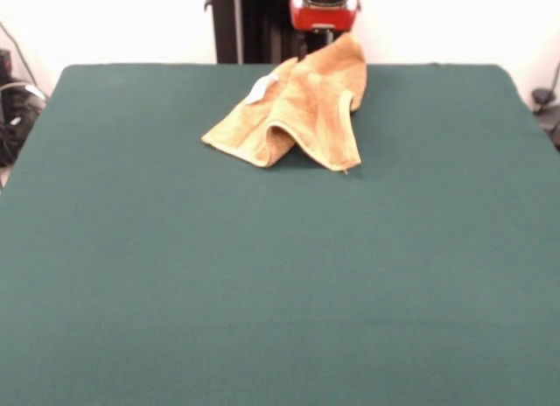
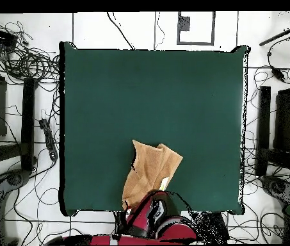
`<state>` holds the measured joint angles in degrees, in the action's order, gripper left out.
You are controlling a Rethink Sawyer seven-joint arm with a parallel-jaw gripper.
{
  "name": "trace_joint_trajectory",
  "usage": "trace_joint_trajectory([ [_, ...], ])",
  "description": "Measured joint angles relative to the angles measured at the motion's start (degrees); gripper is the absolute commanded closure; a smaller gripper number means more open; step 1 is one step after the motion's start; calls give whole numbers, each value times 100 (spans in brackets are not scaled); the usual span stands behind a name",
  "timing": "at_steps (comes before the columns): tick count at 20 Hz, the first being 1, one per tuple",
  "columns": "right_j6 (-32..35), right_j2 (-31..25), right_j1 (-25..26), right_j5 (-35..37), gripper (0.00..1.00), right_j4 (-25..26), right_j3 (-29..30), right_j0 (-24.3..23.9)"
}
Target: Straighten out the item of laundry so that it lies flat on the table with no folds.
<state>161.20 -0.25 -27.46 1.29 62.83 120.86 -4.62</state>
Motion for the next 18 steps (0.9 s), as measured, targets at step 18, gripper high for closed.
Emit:
trace_joint_trajectory([
  [18, 0, -196, -1023, 233, 0, 110, 687, -1103],
])
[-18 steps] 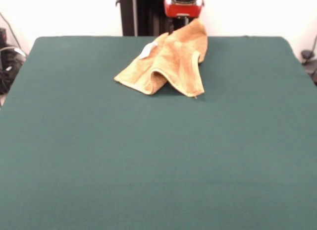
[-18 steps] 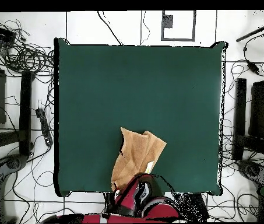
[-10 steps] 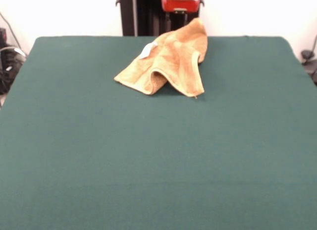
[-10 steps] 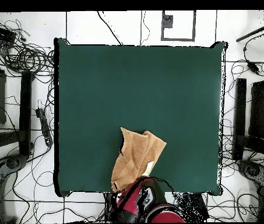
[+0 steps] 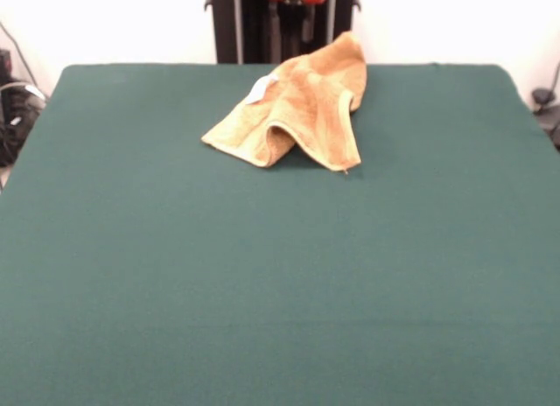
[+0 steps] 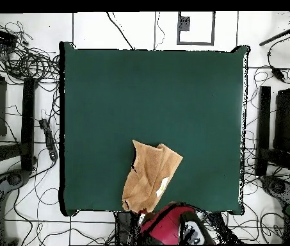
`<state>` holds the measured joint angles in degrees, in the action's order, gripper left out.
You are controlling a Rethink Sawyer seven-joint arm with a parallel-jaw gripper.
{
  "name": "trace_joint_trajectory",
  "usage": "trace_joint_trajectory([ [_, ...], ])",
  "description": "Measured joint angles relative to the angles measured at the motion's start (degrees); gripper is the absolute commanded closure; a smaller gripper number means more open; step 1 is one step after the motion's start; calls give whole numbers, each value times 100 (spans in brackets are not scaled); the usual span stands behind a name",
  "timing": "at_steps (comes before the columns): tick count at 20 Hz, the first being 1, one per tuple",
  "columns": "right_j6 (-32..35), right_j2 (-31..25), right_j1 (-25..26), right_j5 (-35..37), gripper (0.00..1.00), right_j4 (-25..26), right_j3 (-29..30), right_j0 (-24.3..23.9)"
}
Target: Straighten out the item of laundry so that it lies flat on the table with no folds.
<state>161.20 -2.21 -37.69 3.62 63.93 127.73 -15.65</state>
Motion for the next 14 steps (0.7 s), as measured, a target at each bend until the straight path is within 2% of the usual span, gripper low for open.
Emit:
trace_joint_trajectory([
  [4, 0, -243, -301, 189, 0, -2, 105, -214],
  [14, 0, -598, -582, 474, 0, -97, 105, -260],
])
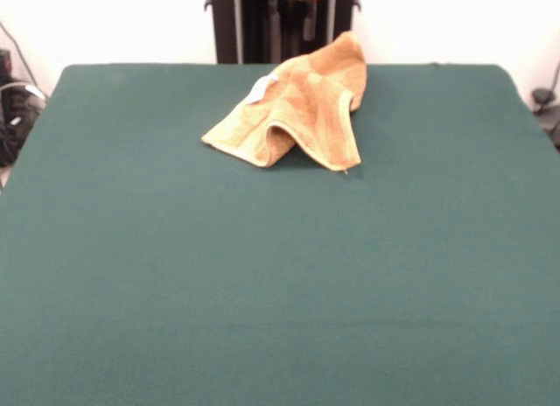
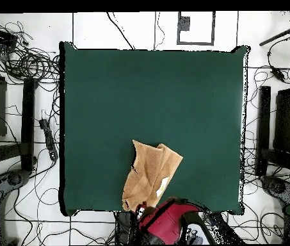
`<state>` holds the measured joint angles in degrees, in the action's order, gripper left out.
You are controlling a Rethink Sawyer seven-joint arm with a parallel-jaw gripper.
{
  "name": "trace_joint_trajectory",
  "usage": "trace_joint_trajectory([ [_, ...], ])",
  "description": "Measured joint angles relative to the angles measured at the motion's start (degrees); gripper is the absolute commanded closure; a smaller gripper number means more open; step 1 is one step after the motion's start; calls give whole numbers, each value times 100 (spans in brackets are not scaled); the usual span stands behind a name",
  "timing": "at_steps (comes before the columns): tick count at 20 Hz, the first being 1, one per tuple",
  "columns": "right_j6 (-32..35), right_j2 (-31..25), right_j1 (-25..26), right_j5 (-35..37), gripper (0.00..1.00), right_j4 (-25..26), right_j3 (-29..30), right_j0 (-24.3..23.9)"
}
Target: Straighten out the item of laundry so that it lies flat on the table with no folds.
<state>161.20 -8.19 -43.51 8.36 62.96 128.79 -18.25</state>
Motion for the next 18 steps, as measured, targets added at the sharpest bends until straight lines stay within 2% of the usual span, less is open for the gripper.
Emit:
trace_joint_trajectory([
  [18, 0, -550, 75, 357, 0, -32, -73, -266],
])
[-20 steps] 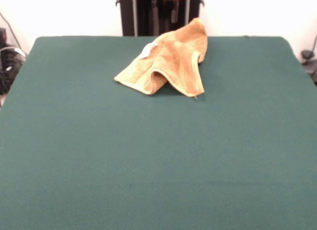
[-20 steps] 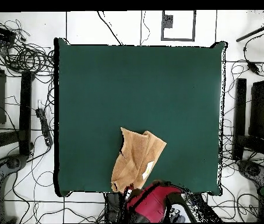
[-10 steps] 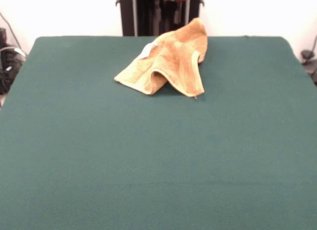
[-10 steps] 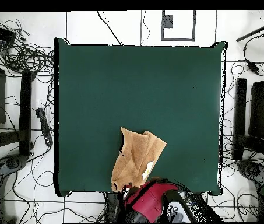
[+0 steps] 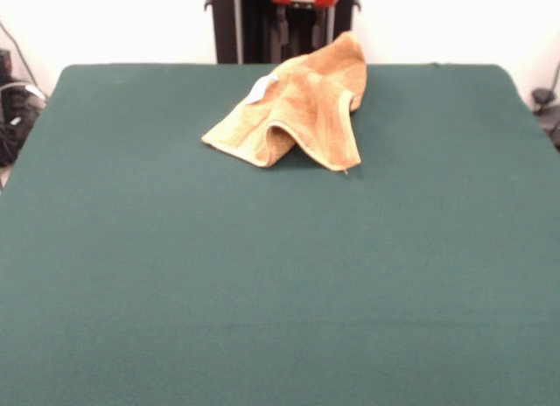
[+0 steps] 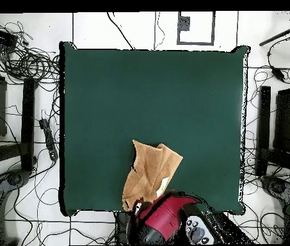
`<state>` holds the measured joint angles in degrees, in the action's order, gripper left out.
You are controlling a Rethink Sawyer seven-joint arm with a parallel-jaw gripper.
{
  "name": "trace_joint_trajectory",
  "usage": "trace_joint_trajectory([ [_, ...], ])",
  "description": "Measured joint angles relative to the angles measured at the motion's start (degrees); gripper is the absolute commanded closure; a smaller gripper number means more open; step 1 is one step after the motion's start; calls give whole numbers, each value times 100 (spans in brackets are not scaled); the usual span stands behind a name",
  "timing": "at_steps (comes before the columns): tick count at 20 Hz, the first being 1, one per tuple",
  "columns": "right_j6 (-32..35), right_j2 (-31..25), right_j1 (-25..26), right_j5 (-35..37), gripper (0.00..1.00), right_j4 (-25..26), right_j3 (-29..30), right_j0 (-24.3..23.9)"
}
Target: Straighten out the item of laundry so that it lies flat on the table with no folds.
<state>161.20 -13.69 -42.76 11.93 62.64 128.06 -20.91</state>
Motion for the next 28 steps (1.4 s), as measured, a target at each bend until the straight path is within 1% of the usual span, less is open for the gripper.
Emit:
trace_joint_trajectory([
  [7, 0, -290, 230, 407, 0, -1, -154, -68],
  [10, 0, -392, 248, 478, 0, -6, -185, -114],
  [15, 0, -687, 354, 746, 0, -129, -305, -327],
  [28, -1, -1269, 360, 1220, 0, -217, -560, -641],
])
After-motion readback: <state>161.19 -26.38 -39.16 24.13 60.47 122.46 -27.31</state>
